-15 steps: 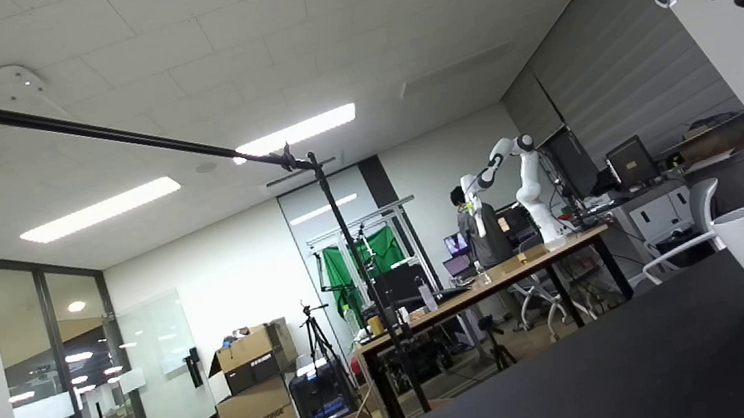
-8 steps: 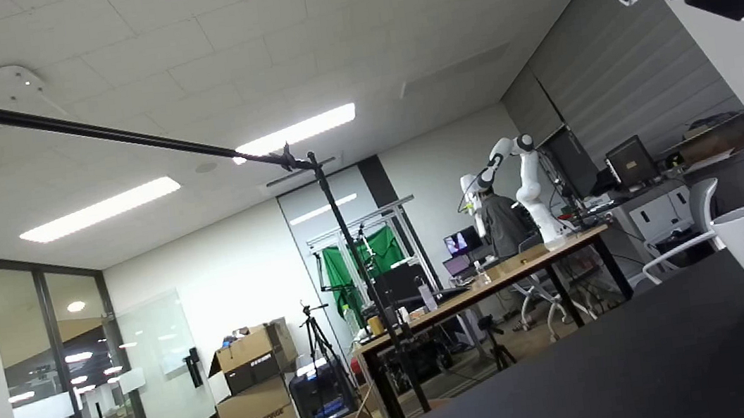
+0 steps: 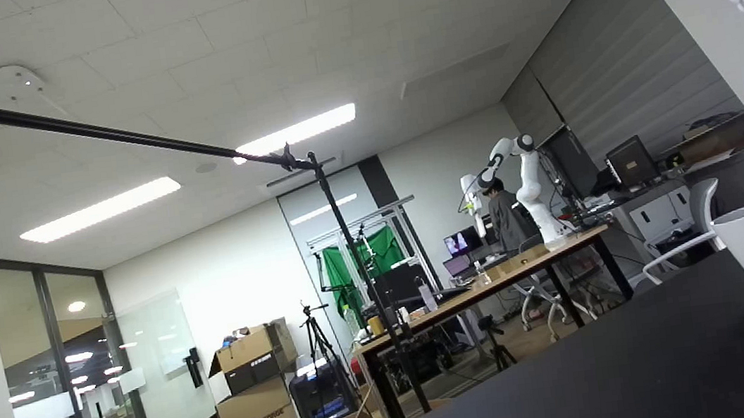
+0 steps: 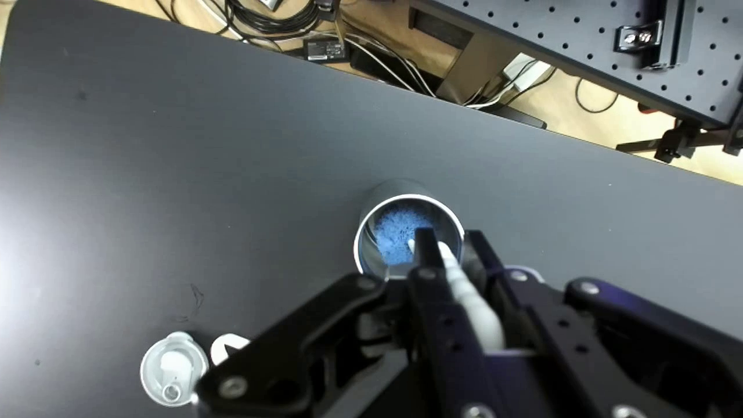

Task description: Stir the contents in the flusk.

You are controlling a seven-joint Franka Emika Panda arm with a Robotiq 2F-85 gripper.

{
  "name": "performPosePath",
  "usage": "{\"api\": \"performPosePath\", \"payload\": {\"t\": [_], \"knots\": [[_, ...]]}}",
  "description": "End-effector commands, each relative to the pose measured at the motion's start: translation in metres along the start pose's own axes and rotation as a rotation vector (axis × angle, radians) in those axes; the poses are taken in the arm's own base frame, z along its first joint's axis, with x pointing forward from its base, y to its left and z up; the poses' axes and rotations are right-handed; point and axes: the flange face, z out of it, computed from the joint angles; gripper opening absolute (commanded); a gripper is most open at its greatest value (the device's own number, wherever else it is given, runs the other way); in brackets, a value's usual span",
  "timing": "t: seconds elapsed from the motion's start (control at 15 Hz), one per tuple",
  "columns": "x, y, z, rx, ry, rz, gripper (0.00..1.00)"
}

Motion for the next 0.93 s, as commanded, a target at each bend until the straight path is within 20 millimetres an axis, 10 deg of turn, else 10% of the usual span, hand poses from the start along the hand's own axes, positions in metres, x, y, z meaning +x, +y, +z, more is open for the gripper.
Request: {"api": "performPosePath", "payload": {"t": [0.0,0.33,0.87], "knots": [[-0.003,0.012,0.060,0.037,-0.061,0.040,0.04],[0.002,0.017,0.114,0.069,-0.120,0.054,0.04],[0.011,0.008,0.046,0.042,-0.030,0.030,0.04]]}}
